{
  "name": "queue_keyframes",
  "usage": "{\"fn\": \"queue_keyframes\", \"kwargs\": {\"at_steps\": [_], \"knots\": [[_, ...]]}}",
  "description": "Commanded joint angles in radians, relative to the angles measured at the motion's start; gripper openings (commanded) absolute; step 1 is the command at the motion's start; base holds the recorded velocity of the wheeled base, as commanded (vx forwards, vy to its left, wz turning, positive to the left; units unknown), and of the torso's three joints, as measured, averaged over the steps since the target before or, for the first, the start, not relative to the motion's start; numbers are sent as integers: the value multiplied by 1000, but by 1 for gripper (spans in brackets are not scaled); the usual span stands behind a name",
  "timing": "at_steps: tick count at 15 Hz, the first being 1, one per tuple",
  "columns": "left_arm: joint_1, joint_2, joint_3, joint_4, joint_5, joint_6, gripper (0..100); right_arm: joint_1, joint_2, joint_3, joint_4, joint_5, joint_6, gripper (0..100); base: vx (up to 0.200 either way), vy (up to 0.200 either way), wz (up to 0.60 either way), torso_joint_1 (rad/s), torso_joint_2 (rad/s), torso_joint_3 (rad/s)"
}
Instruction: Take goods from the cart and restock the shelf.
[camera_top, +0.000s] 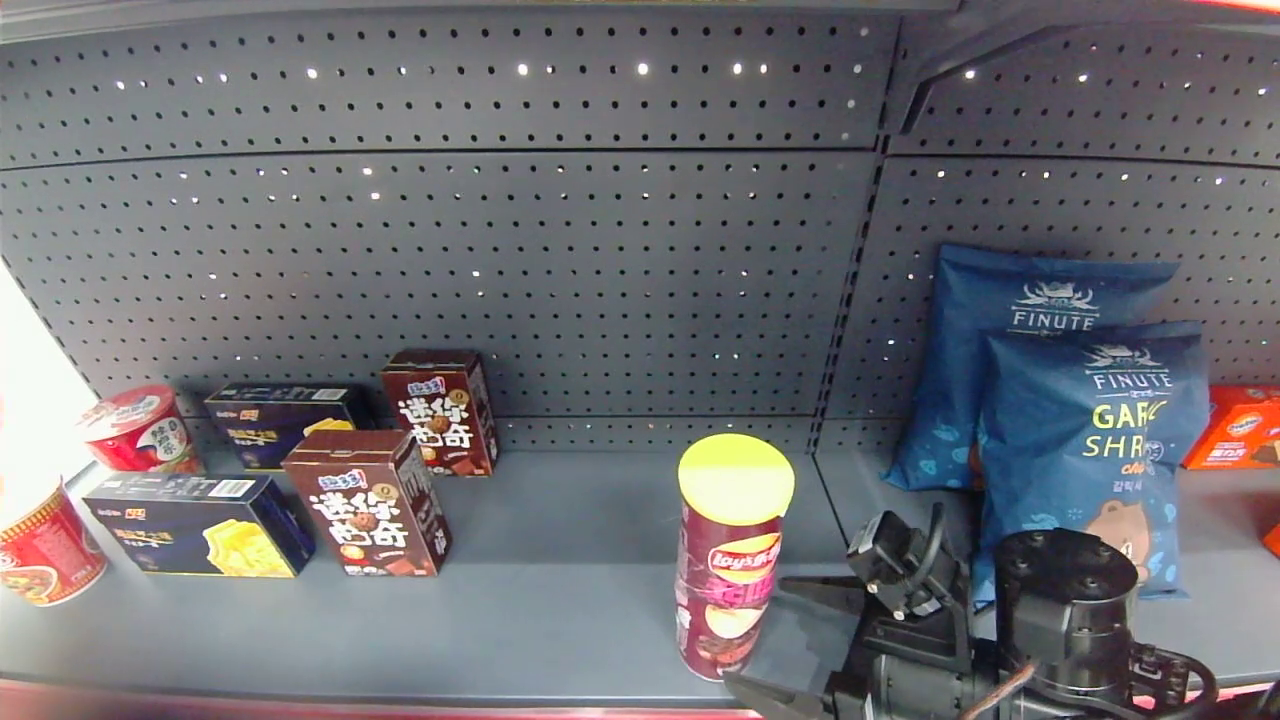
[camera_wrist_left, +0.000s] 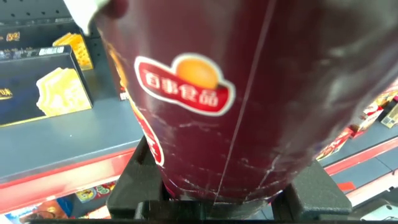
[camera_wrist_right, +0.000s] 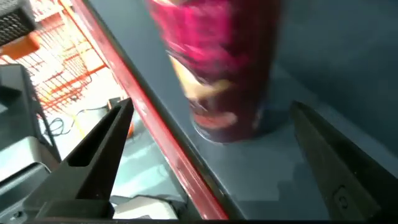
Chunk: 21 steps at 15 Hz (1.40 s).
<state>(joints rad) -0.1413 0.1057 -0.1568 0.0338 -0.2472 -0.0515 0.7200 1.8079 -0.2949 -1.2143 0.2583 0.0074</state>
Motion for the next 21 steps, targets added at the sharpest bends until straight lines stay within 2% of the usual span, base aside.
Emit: {"fn": "queue_keyframes", "kwargs": {"at_steps": [1,2,4,5,6,7,9,11,12,13,15,16,17,18,19,20,21], "knots": [[0,46,-96,0,-7,4,0,-34,-44,22,1,-4,0,100,0,0,0,0,0,0],[-8,121,-164,-2,-14,5,0,-44,-84,30,10,-30,0,100,0,0,0,0,0,0],[-58,281,-290,-3,-92,7,0,-48,-171,60,50,-88,2,100,0,0,0,0,0,0],[-80,393,-351,-8,-152,22,0,-54,-231,86,107,-99,0,100,0,0,0,0,0,0],[-83,433,-366,-12,-170,35,0,-57,-243,92,122,-100,-3,100,0,0,0,0,0,0],[-87,552,-425,-11,-219,64,0,-56,-252,106,136,-126,-6,100,0,0,0,0,0,0],[-96,703,-491,-17,-231,67,0,-53,-265,106,154,-175,-7,100,0,0,0,0,0,0],[-143,876,-553,-43,-273,64,0,-51,-282,112,199,-198,-6,100,0,0,0,0,0,0],[-141,890,-560,-45,-277,64,0,-51,-282,112,199,-202,-6,100,0,0,0,0,0,0],[-144,1005,-590,-48,-307,71,0,-57,-282,114,199,-206,-6,100,0,0,0,0,0,0],[-149,1075,-604,-74,-307,98,0,-62,-278,112,199,-205,-4,100,0,0,0,0,0,0],[-149,1198,-595,-184,-299,186,0,-62,-271,108,199,-202,-3,100,0,0,0,0,0,0],[-149,1266,-590,-269,-290,217,0,-62,-266,103,199,-200,-3,100,0,0,0,0,0,0],[-158,1318,-592,-331,-256,219,0,-62,-265,100,199,-200,-1,100,0,0,0,0,0,0],[-205,1382,-601,-407,-195,208,0,-67,-265,100,199,-198,-1,100,0,0,0,0,0,0],[-239,1428,-616,-460,-168,188,0,-68,-265,100,199,-198,0,100,0,0,0,0,0,0],[-253,1453,-632,-468,-165,182,0,-68,-265,100,199,-198,0,100,0,0,0,0,0,0]]}}
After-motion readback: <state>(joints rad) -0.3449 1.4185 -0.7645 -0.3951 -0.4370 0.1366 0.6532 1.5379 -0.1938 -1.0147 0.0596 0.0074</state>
